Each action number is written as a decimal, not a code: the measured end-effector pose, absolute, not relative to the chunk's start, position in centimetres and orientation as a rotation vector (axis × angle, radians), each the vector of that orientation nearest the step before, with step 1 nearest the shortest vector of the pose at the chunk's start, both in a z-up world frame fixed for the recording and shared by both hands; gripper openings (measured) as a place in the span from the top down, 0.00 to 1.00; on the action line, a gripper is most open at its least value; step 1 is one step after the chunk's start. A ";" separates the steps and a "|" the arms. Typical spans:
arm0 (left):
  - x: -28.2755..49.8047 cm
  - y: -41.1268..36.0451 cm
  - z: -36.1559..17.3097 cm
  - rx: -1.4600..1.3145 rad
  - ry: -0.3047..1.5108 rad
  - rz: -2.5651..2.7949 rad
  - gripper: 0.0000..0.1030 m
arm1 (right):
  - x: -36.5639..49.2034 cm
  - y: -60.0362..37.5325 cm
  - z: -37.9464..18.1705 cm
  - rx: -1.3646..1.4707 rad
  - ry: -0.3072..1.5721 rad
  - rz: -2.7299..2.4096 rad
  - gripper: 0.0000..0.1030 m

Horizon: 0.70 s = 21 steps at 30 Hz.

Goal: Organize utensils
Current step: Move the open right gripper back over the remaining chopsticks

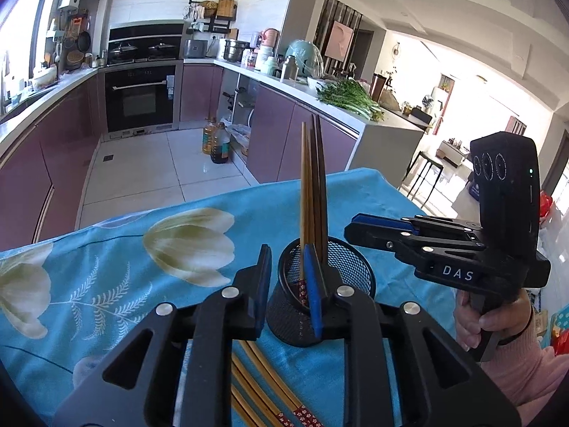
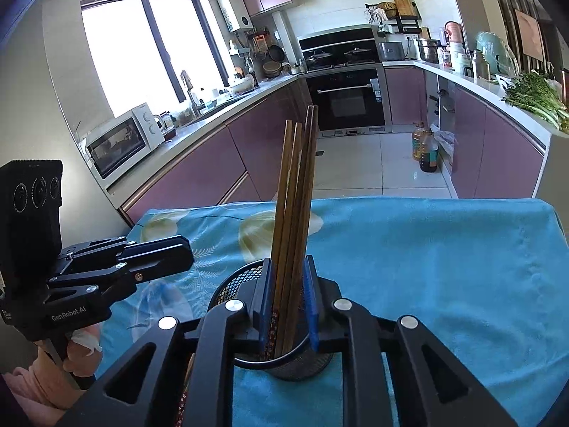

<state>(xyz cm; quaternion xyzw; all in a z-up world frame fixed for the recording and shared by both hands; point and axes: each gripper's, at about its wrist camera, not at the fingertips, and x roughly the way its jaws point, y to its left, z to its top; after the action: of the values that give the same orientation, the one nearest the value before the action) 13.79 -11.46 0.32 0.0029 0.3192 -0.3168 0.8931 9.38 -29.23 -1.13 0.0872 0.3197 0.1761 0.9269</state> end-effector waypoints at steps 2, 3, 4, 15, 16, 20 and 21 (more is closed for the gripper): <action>12.5 -10.1 0.9 0.011 0.611 -0.625 0.74 | 8.2 -28.9 -0.4 0.165 0.620 0.383 0.78; 11.9 -9.5 1.1 0.008 0.594 -0.617 0.71 | 7.7 -28.6 -0.1 0.158 0.605 0.397 0.76; 11.4 -8.8 1.2 0.003 0.579 -0.605 0.70 | 6.9 -28.2 0.1 0.150 0.589 0.420 0.75; 8.5 -4.3 -3.6 0.018 0.654 -0.511 0.64 | 3.5 -23.0 -4.0 0.069 0.692 0.568 0.67; 8.5 -4.2 -4.4 0.023 0.676 -0.507 0.64 | 3.9 -22.6 -5.0 0.076 0.726 0.566 0.67; 8.2 -4.3 -7.6 0.030 0.762 -0.499 0.64 | 4.4 -21.2 -7.7 0.069 0.812 0.535 0.67; 8.2 -4.3 -8.2 0.027 0.780 -0.499 0.64 | 4.6 -21.1 -8.3 0.068 0.827 0.528 0.67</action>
<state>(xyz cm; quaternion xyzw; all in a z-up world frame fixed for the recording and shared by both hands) 8.19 -4.31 -8.23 0.0131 0.3761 -0.2405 0.8947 4.56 -21.06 -8.26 0.0328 0.3972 0.2535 0.8814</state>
